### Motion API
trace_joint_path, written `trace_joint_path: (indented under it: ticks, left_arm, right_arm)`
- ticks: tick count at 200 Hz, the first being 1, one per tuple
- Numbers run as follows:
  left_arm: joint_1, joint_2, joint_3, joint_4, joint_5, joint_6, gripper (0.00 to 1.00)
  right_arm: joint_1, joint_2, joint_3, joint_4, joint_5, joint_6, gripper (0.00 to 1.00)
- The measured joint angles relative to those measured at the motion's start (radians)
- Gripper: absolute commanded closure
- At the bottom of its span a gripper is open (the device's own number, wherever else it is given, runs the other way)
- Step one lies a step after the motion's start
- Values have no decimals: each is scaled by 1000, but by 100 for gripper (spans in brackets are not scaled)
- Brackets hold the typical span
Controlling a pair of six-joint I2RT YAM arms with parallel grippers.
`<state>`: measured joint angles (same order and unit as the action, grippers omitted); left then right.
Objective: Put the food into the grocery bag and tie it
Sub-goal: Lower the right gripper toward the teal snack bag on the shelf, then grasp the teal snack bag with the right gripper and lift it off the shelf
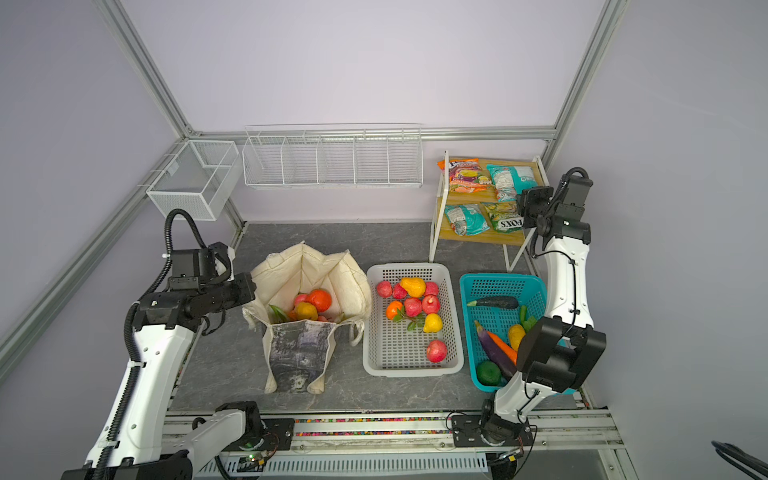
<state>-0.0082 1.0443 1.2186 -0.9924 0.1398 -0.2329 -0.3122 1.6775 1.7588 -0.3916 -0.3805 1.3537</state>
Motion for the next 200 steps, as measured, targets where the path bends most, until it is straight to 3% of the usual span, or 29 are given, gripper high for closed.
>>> trace_joint_path:
  ticks: [151,200]
  left_arm:
    - [0,-16,-14,5,0,0,100]
    - [0,-20,-19,8,0,0,100]
  right_arm:
    - [0,-73,317,-101,43,-8,93]
    - [13,-144,335,-141,43,-23,93]
